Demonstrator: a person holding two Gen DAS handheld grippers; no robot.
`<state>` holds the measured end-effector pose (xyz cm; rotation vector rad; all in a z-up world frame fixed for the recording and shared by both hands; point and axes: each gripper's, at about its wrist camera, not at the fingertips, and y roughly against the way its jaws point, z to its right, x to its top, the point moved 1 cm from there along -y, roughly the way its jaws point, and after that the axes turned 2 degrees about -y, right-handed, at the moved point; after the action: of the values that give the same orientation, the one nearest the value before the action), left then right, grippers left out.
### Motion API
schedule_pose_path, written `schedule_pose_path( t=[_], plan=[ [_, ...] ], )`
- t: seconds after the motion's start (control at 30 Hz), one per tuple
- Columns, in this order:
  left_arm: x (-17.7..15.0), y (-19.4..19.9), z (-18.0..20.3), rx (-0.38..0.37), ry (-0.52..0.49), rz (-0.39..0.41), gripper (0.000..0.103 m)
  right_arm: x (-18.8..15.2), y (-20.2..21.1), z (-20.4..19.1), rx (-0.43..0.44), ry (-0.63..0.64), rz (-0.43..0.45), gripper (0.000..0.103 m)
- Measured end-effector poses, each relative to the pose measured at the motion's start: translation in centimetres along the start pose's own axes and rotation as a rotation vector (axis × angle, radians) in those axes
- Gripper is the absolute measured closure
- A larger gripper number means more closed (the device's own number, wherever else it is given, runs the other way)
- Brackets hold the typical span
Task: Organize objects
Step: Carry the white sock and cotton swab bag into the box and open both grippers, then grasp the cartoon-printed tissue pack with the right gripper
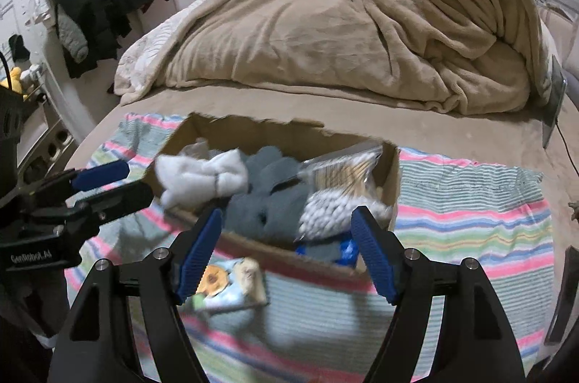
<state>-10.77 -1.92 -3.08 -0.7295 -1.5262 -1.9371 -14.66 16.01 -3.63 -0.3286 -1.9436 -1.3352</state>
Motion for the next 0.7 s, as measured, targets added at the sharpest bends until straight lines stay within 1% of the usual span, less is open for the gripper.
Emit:
schedule_pose_path(
  t=[0.1,0.13,0.17,0.4,0.7],
  plan=[
    [-0.9,1.1,0.1,0.002,-0.001,-0.001,0.028,-0.8,0.7,-0.8,0.010,0.012,-0.004,0.023],
    [-1.1,1.3,0.1,0.002,-0.001,-0.003,0.028,-1.1,1.0,-1.1,0.014,0.017,-0.005,0.019],
    [-1.5,1.6,0.0,0.004,0.001,-0.004,0.028,-1.3,1.1,-1.3,0.016,0.020,-0.006,0.018],
    [-3.8,3.2,-1.0,0.024,0.026,-0.015,0.028,-2.9,1.1,-2.6,0.034,0.039,-0.034,0.017],
    [-6.7,3.0,-3.5,0.050,0.074,-0.058,0.028,-4.7,-0.7,-3.5,0.043,0.057,-0.093,0.017]
  ],
)
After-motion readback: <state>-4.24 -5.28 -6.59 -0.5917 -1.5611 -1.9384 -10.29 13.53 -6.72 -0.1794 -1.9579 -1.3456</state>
